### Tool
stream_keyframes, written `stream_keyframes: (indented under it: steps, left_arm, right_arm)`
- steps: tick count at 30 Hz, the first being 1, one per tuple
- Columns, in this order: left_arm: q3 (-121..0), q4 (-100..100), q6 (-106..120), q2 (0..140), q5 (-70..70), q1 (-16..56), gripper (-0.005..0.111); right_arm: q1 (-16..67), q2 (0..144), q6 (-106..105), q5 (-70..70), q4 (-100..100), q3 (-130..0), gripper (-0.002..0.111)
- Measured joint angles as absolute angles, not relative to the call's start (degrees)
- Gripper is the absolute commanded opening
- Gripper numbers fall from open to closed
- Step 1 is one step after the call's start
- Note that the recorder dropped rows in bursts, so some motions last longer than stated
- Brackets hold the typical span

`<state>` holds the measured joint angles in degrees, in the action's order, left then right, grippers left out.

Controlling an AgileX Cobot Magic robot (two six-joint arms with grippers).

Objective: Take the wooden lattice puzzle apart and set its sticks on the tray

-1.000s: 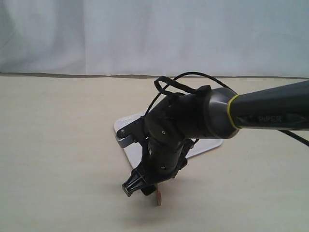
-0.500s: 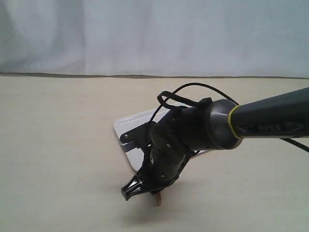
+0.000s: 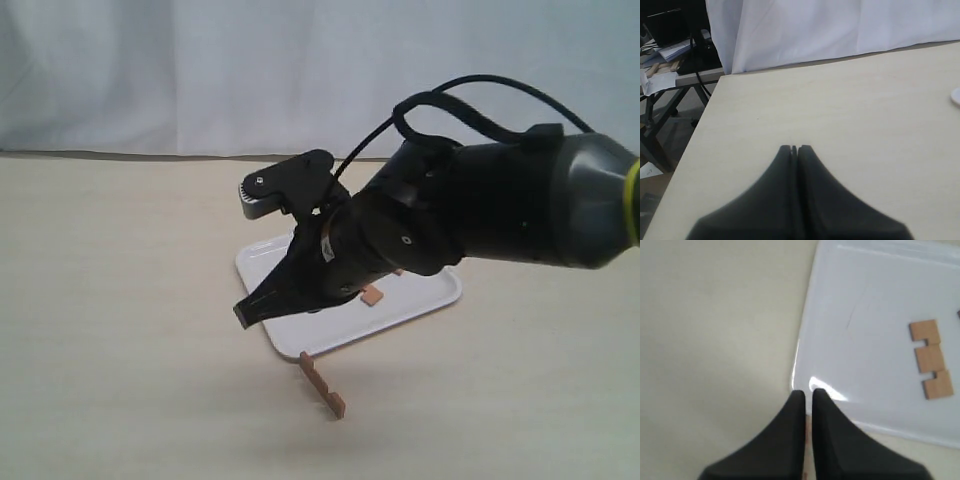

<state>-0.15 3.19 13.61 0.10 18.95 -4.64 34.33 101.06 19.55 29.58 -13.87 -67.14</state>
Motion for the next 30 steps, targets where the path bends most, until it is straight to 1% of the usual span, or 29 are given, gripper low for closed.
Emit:
stream_keyframes:
  steps: [4, 6, 8, 9, 10, 11, 13, 17, 25, 30]
  left_arm:
    - [-0.1, 3.2, 13.6, 0.1, 19.0, -4.6, 0.000]
    - [-0.1, 3.2, 13.6, 0.1, 19.0, -4.6, 0.000]
    - [-0.1, 3.2, 13.6, 0.1, 19.0, -4.6, 0.000]
    - [-0.1, 3.2, 13.6, 0.1, 19.0, -4.6, 0.000]
    - [-0.1, 3.2, 13.6, 0.1, 19.0, -4.6, 0.000]
    - [-0.1, 3.2, 13.6, 0.1, 19.0, -4.6, 0.000]
    - [-0.1, 3.2, 13.6, 0.1, 19.0, -4.6, 0.000]
    - [-0.1, 3.2, 13.6, 0.1, 19.0, -4.6, 0.000]
    - [-0.1, 3.2, 13.6, 0.1, 19.0, -4.6, 0.000]
    - [-0.1, 3.2, 13.6, 0.1, 19.0, -4.6, 0.000]
  right_arm:
    - [34.0, 101.6, 24.7, 29.2, -20.2, -67.9, 0.005]
    - [33.9, 103.3, 25.3, 32.9, -21.6, -68.1, 0.007]
    - [33.9, 104.7, 24.3, 36.1, -21.3, -68.1, 0.019]
    - [33.9, 105.3, 22.7, 37.7, -20.2, -68.1, 0.029]
    - [33.9, 106.5, 19.9, 39.0, -17.9, -68.1, 0.034]
    - [33.9, 106.8, 18.6, 39.2, -16.9, -68.1, 0.041]
    - [33.9, 108.4, 16.9, 39.5, -15.1, -68.1, 0.045]
    - [33.9, 112.5, 15.5, 39.4, -14.3, -68.3, 0.045]
    - [33.9, 112.9, 15.5, 38.3, -14.2, -69.3, 0.045]
    - [34.7, 110.7, 14.2, 39.2, -11.4, -70.7, 0.045]
